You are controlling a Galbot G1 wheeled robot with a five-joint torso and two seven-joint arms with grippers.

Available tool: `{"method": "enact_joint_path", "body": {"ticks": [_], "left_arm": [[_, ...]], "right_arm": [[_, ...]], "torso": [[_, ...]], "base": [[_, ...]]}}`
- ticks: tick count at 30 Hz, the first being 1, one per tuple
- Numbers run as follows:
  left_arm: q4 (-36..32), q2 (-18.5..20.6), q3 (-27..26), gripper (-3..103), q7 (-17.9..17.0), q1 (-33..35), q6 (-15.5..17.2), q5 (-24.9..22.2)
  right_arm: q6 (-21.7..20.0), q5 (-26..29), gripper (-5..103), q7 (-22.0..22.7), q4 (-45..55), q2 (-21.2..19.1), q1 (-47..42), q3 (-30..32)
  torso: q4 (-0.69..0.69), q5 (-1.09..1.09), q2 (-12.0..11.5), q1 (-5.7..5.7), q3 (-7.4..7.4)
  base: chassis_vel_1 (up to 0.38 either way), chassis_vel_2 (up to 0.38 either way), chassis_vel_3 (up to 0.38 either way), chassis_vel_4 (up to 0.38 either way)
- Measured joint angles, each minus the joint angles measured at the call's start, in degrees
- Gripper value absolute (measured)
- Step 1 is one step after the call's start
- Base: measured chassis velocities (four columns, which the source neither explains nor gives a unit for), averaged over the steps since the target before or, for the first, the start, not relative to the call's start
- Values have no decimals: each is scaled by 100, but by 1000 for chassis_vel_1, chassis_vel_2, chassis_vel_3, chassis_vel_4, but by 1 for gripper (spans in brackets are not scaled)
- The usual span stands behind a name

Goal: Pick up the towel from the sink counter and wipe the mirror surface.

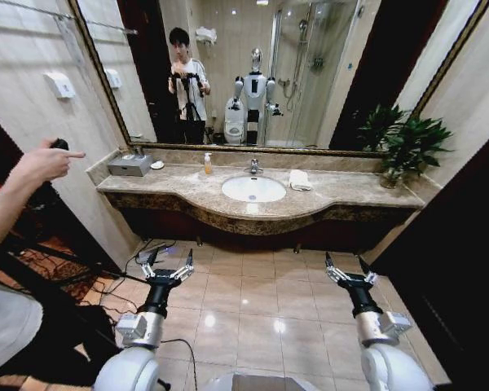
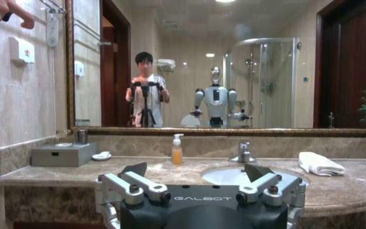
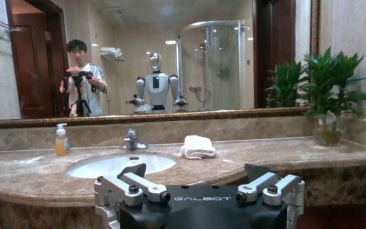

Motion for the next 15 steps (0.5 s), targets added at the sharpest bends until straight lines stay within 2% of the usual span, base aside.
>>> {"method": "enact_joint_path", "body": {"ticks": [8, 15], "left_arm": [[0, 0, 0, 100, 0, 0, 0, 0], [0, 0, 0, 100, 0, -1, 0, 0]], "right_arm": [[178, -112, 100, 19, -88, 45, -17, -186], [190, -163, 100, 82, -51, 74, -13, -202]], "torso": [[0, 0, 1, -2, 0], [-1, 0, 1, -1, 0]], "base": [[-10, 8, 8, -3], [-126, 110, 114, -128]]}}
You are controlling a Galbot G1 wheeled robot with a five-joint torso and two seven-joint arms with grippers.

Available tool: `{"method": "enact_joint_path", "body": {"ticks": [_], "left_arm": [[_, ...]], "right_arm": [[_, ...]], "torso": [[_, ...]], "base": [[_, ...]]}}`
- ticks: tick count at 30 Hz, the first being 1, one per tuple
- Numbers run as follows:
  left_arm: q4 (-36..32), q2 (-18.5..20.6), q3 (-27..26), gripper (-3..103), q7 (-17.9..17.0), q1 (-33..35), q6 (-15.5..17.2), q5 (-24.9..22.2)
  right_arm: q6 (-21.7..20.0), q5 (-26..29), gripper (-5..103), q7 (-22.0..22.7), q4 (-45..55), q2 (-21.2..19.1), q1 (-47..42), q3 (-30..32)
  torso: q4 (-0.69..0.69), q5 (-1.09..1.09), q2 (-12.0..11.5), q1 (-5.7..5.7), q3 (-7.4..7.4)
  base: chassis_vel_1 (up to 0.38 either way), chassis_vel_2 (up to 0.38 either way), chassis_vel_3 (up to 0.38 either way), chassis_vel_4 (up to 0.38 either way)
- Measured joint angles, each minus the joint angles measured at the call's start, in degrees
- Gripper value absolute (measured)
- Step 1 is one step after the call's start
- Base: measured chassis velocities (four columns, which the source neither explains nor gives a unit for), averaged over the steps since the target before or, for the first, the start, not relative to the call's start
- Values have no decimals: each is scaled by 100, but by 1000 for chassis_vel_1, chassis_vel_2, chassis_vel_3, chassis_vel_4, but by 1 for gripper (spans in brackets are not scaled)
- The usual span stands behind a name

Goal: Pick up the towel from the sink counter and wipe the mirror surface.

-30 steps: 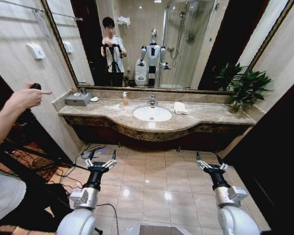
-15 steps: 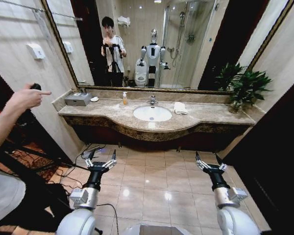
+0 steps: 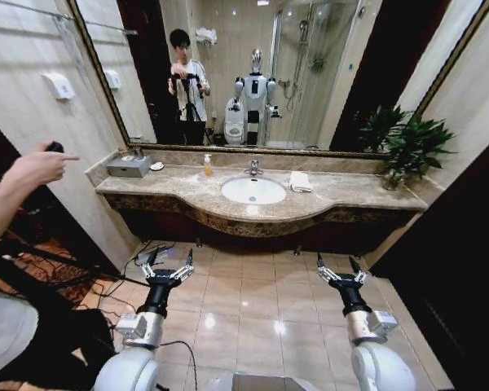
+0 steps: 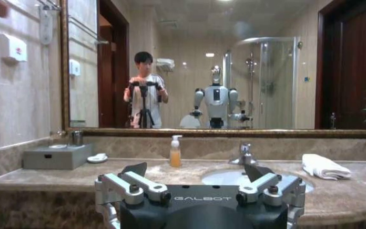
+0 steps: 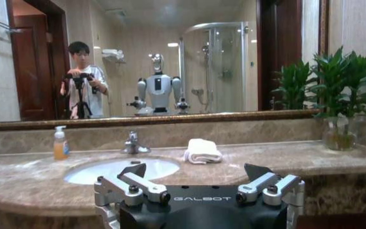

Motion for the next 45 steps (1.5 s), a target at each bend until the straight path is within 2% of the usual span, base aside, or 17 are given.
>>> {"method": "enact_joint_path", "body": {"ticks": [11, 15, 19, 26, 45], "left_arm": [[0, 1, 0, 100, 0, 0, 0, 0], [0, 0, 0, 100, 0, 1, 0, 0], [0, 1, 0, 100, 0, 1, 0, 0], [0, 0, 0, 100, 0, 1, 0, 0], [0, 0, 0, 100, 0, 1, 0, 0]], "right_arm": [[-13, -88, 100, 37, 123, 83, -23, -47], [-12, -158, 100, 109, 111, 90, 19, -133], [-25, -222, 100, 178, 138, 82, 30, -235], [-192, -239, 100, 626, 213, -202, 211, -581], [-413, -138, 100, 789, 83, -345, 481, -678]], "torso": [[-1, -1, -2, 3, 1], [3, 1, -2, 3, 1], [-1, -2, -1, -1, -1], [2, -1, -2, 2, 1], [0, 1, -2, 2, 0]], "base": [[-190, 208, 199, -201], [-170, 199, 193, -164], [-204, 172, 185, -183], [-172, 172, 182, -172], [-183, 188, 180, -182]]}}
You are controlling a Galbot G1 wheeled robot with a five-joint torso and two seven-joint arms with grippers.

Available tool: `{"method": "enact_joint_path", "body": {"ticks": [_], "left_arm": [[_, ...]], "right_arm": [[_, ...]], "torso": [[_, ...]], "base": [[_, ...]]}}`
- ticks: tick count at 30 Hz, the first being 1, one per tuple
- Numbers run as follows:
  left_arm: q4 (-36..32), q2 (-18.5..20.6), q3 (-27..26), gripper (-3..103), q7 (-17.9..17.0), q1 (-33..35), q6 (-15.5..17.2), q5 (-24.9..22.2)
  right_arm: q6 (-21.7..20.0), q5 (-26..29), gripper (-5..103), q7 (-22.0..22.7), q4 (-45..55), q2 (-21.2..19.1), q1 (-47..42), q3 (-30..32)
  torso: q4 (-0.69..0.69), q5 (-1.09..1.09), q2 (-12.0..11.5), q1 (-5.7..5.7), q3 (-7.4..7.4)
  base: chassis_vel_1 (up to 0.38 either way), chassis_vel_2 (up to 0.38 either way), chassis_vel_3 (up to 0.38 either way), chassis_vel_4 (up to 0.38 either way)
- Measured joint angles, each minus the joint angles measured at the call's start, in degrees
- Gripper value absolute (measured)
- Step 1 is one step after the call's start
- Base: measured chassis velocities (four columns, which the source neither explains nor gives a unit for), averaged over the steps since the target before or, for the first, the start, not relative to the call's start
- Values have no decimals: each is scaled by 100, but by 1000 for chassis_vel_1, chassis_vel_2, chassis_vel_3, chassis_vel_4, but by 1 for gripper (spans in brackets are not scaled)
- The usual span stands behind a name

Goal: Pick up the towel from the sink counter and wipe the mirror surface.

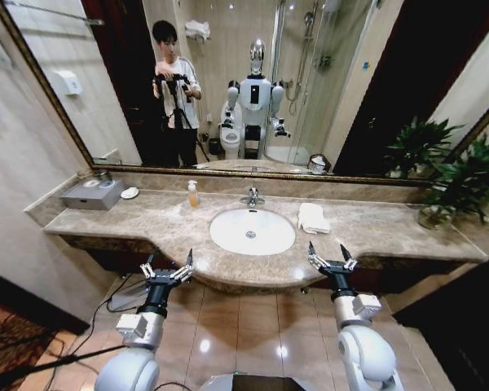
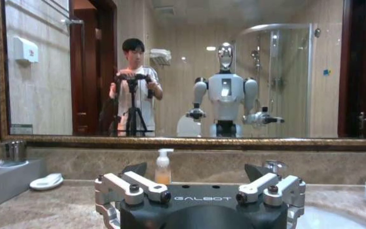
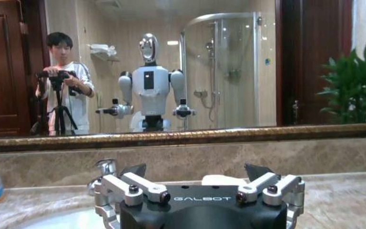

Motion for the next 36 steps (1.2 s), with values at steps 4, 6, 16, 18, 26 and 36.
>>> {"method": "enact_joint_path", "body": {"ticks": [4, 6, 16, 18, 26, 36], "left_arm": [[0, 0, 0, 100, 0, 0, 0, 0], [0, 0, 0, 100, 0, 0, 0, 0], [0, 0, 0, 100, 0, 0, 0, 0], [0, 0, 0, 100, 0, 0, 0, 0], [0, 0, 0, 100, 0, 0, 0, 0], [0, 0, 0, 100, 0, 0, 0, 0]], "right_arm": [[-17, 29, 100, 22, 7, -37, 5, 18], [-21, 29, 100, 25, 24, -37, 9, 19], [-225, -16, 100, 112, 97, -56, 84, 15], [-242, -19, 100, 122, 107, -58, 89, 9], [-758, -60, 100, 128, 109, -97, 256, 68], [-1783, 295, 100, 70, -879, -851, 1161, 136]], "torso": [[2, 0, 0, 0, 0], [0, -2, 0, -1, 0], [1, -1, 0, 1, 0], [0, 0, 0, 1, 0], [0, -1, 0, 0, 0], [0, 0, 1, -3, 0]], "base": [[-149, 146, 162, -140], [-162, 147, 151, -165], [-138, 145, 157, -143], [-116, 123, 113, -129], [-44, 53, 60, -41], [0, 0, 0, 0]]}}
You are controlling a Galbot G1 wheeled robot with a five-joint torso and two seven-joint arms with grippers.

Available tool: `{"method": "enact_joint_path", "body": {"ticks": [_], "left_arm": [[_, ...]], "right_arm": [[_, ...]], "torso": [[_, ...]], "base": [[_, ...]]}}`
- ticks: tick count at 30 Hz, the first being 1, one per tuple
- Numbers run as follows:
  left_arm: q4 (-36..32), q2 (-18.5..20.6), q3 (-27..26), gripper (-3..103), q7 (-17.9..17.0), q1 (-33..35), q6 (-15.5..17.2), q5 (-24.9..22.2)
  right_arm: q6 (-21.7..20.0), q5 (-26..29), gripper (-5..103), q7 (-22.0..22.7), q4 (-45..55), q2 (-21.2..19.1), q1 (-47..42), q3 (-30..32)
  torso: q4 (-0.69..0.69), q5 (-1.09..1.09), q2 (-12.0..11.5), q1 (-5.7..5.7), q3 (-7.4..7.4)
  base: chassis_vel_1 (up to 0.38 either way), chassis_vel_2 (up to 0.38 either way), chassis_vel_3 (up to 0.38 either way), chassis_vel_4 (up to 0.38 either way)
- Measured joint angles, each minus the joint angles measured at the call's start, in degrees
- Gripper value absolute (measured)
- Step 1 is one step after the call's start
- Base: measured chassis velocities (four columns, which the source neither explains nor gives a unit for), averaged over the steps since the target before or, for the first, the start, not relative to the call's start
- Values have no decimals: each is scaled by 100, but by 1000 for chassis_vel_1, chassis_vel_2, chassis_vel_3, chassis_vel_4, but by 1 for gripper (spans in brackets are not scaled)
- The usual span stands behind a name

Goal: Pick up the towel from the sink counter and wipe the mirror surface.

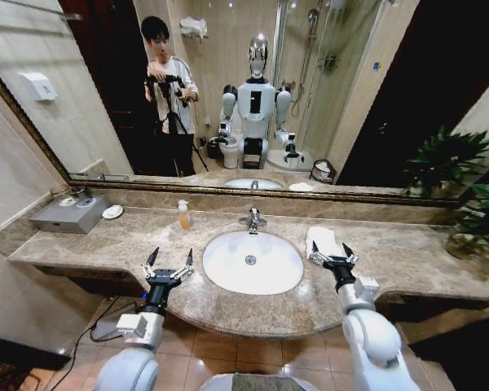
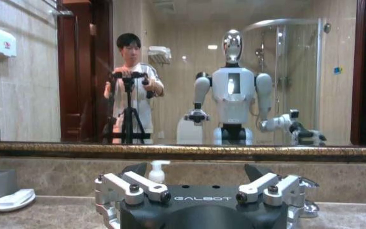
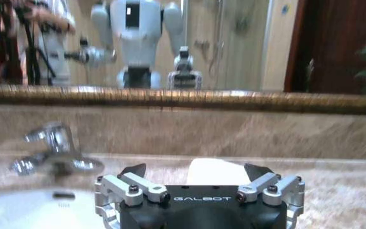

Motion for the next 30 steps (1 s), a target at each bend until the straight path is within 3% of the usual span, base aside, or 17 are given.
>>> {"method": "enact_joint_path", "body": {"ticks": [2, 7, 16, 19, 21, 22, 24, 26, 27, 30], "left_arm": [[0, 1, 0, 100, 1, 1, 0, -1], [0, 1, 0, 100, 1, 0, 0, 0], [0, 1, 0, 100, 1, 0, 0, 0], [0, 1, 0, 100, 1, 0, 0, 0], [0, 1, 0, 100, 1, 0, 0, 0], [0, 0, 0, 100, 1, 0, 0, 0], [0, 1, 0, 100, 1, 0, 0, 0], [0, 1, 0, 100, 1, 0, 0, 0], [0, 1, 0, 100, 1, 0, 0, 0], [0, 1, 0, 100, 1, 0, 0, 0]], "right_arm": [[-220, 261, 100, 155, -470, -425, 490, -183], [-508, 469, 100, 214, -1473, -746, 1359, -349], [-812, 693, 102, 202, -2268, -921, 1811, -421], [-932, 797, 88, 195, -2293, -872, 1783, -390], [-922, 800, 88, 182, -2330, -857, 1777, -386], [-875, 795, 77, 167, -2371, -838, 1769, -385], [-868, 794, 77, 161, -2380, -829, 1765, -382], [-872, 794, 66, 156, -2384, -816, 1754, -364], [-872, 794, 66, 156, -2384, -816, 1754, -364], [-864, 764, 50, 57, -2396, -809, 1712, -333]], "torso": [[0, 0, 0, 2, 1], [2, 2, -1, 3, 1], [-1, 0, -1, 3, 1], [0, 0, -1, 3, 1], [0, -1, -1, 3, 0], [0, 0, -1, 2, 0], [0, 0, -1, 3, 0], [1, -1, -1, 2, 0], [1, -1, -1, 2, 0], [1, -1, -1, 2, 0]], "base": [[0, 0, 0, 0], [0, 0, 0, 0], [0, 0, 0, 0], [0, 0, 0, 0], [0, 0, 0, 0], [0, 0, 0, 0], [0, 0, 0, 0], [0, 0, 0, 0], [0, 0, 0, 0], [0, 0, 0, 0]]}}
